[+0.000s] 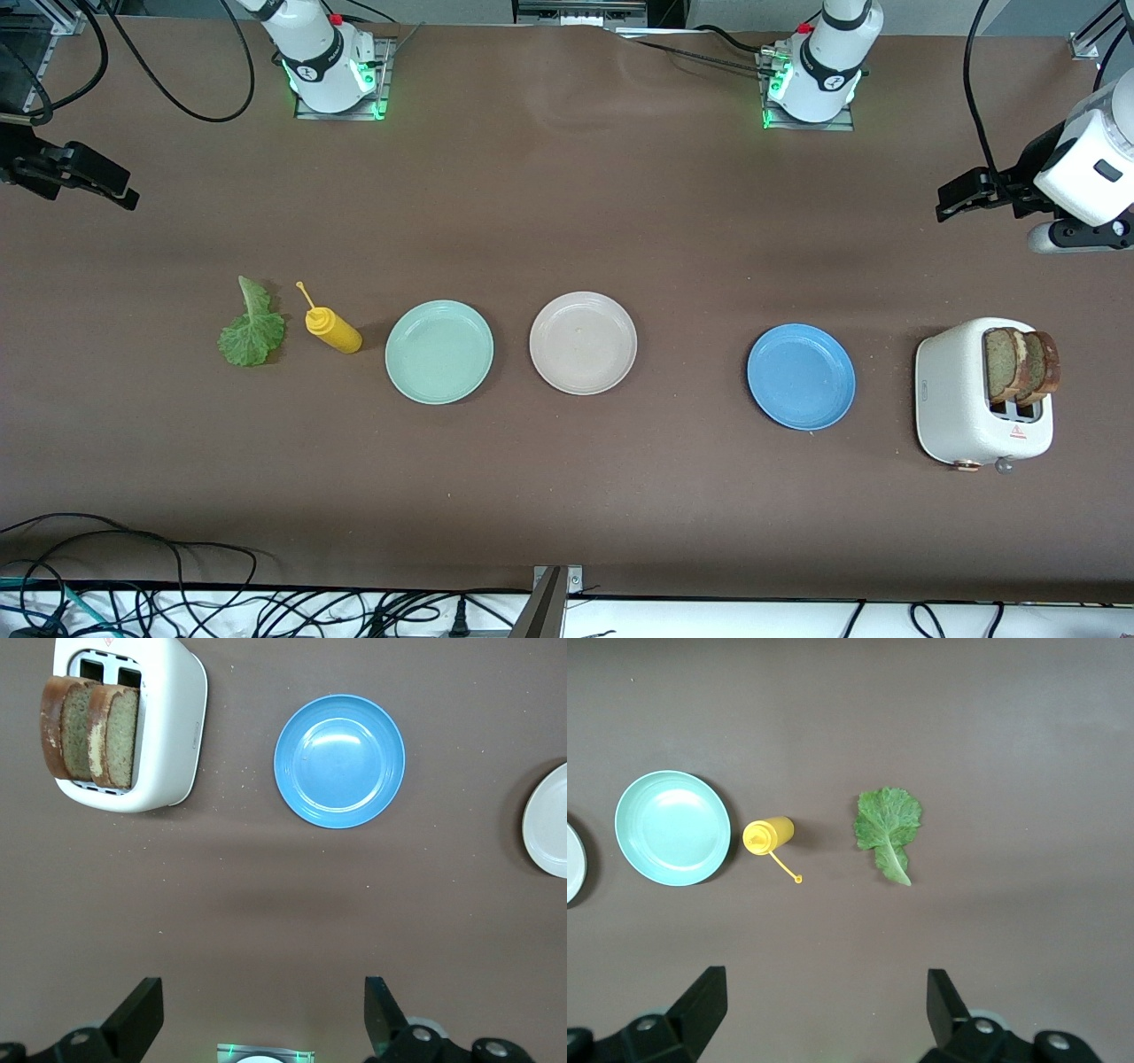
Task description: Make sandwich on beige plate with both arms
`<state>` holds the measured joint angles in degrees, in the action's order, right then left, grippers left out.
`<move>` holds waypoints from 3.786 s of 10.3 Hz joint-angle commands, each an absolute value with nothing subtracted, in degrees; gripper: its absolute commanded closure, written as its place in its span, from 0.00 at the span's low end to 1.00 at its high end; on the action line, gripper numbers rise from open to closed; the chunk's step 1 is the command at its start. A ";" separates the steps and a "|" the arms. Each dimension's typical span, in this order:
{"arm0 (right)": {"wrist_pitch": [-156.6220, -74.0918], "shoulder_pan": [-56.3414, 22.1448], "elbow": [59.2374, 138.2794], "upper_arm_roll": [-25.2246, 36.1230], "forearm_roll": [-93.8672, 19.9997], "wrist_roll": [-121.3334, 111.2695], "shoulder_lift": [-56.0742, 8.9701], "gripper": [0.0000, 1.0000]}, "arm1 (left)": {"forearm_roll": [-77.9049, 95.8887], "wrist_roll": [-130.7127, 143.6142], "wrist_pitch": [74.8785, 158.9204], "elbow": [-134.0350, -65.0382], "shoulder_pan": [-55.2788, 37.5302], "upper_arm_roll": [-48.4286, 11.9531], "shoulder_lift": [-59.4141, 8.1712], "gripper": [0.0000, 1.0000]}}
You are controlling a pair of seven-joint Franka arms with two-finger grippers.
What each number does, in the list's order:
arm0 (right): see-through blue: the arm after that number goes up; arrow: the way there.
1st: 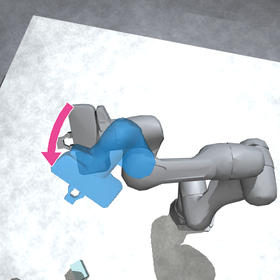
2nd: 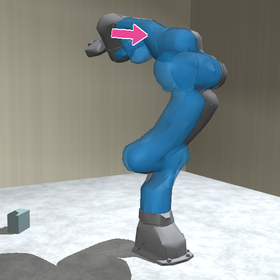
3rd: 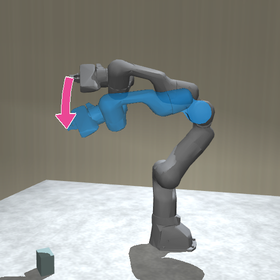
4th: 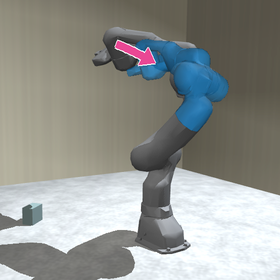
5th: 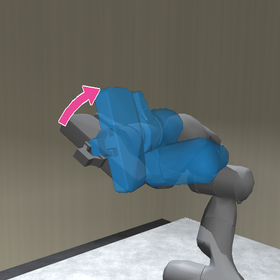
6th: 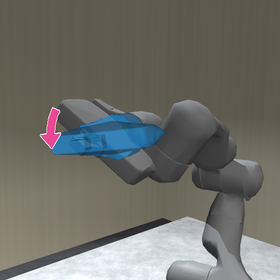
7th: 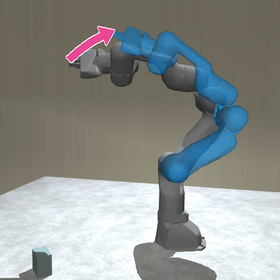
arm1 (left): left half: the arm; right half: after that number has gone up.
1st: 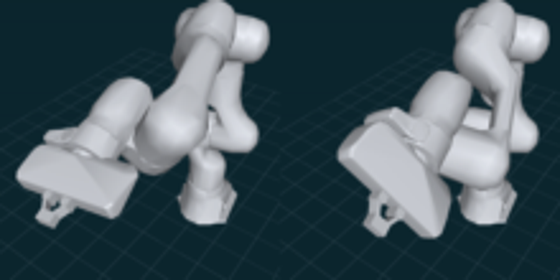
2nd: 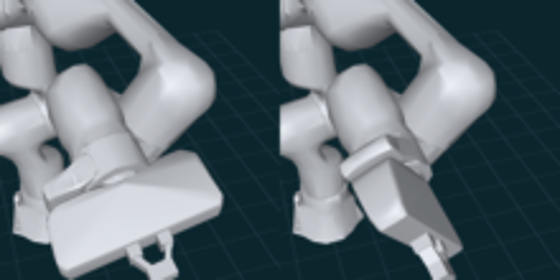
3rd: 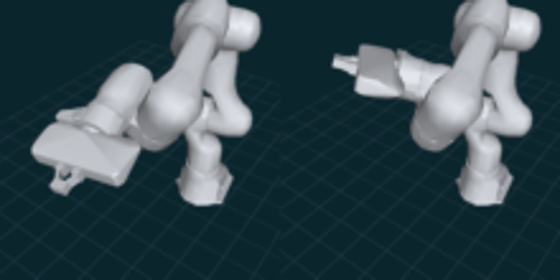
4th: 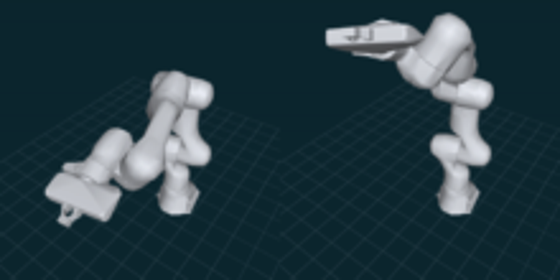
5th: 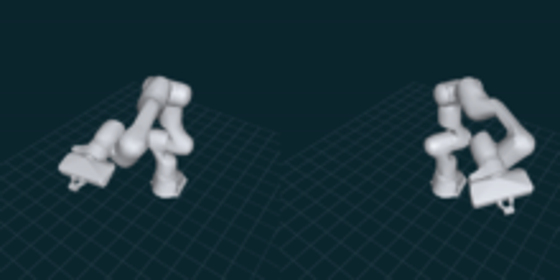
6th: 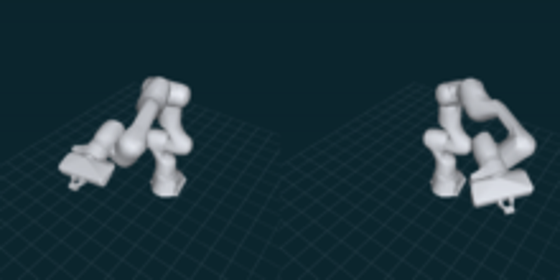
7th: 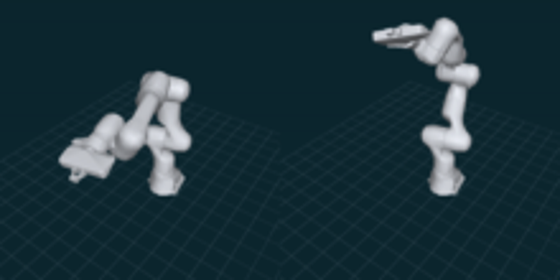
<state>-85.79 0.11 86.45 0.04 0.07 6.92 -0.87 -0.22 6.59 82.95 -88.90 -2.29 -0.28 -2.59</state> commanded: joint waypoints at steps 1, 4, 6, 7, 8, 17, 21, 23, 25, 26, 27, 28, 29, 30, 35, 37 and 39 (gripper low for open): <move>-84.55 0.18 85.43 0.00 -0.97 7.65 -0.70 0.00 | -1.06 6.24 82.00 -87.28 -2.46 -0.35 -3.08 0.00; -84.46 0.18 85.43 0.00 -0.97 7.65 -0.62 0.00 | -1.14 6.24 82.00 -87.28 -2.46 -0.35 -3.08 0.00; -84.55 0.18 85.52 0.00 -0.97 7.65 -0.62 0.00 | -1.14 6.24 82.00 -87.28 -2.46 -0.35 -3.08 0.00; -84.55 0.26 85.52 0.00 -0.97 7.65 -0.62 0.00 | -1.14 6.24 82.00 -87.28 -2.46 -0.35 -3.08 0.00; -84.55 0.26 85.52 0.09 -0.97 7.65 -0.70 0.00 | -1.14 6.24 82.00 -87.28 -2.46 -0.35 -3.08 0.00; -84.55 0.18 85.52 0.09 -0.97 7.65 -0.70 0.00 | -1.32 6.24 82.00 -87.28 -2.46 -0.35 -3.08 0.00; -84.46 0.26 85.52 0.09 -0.97 7.65 -0.62 0.00 | -1.32 6.24 82.00 -87.28 -2.46 -0.35 -3.08 0.00; -84.72 0.18 85.52 0.09 -0.88 7.65 -0.70 0.00 | -1.32 6.07 82.00 -87.28 -2.37 -0.44 -3.08 0.00; -84.81 0.26 85.52 0.18 -0.88 7.56 -0.70 0.00 | -1.67 5.36 82.09 -87.28 -1.85 -0.18 -3.25 0.00; -84.64 0.18 85.52 0.00 -0.88 7.65 -0.70 0.00 | -3.06 5.19 82.18 -87.28 -1.76 0.09 -4.30 0.00; -84.64 0.18 85.43 0.00 -0.88 7.65 -0.70 0.00 | -4.73 3.79 82.26 -87.19 -1.76 0.17 -5.70 0.00; -84.64 0.18 85.52 0.09 -0.97 7.65 -0.70 0.00 | -5.96 1.95 82.96 -85.01 -1.32 0.26 -8.06 0.00; -84.64 0.26 85.43 0.26 -0.97 7.65 -0.70 0.00 | -5.72 0.72 83.06 -81.42 0.86 0.18 -11.74 0.00; -84.73 0.26 85.52 0.26 -0.97 7.65 -0.70 0.00 | -5.71 -1.21 83.06 -77.38 1.75 0.18 -15.61 0.00; -84.55 0.18 85.52 -0.09 -0.97 7.65 -0.70 0.00 | -5.45 -11.59 92.44 -70.66 7.20 0.18 -27.49 0.00; -84.55 0.18 85.43 -0.09 -0.97 7.65 -0.70 0.00 | -5.54 -13.61 95.00 -70.66 8.08 0.18 -29.96 0.00; -84.55 0.18 85.43 -0.09 -0.97 7.65 -0.70 0.00 | -5.54 -14.85 96.94 -70.66 8.53 0.18 -31.98 0.00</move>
<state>-85.77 0.05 86.38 0.02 0.02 6.95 -0.86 -4.66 -12.87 96.57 -73.21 7.85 0.65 -29.72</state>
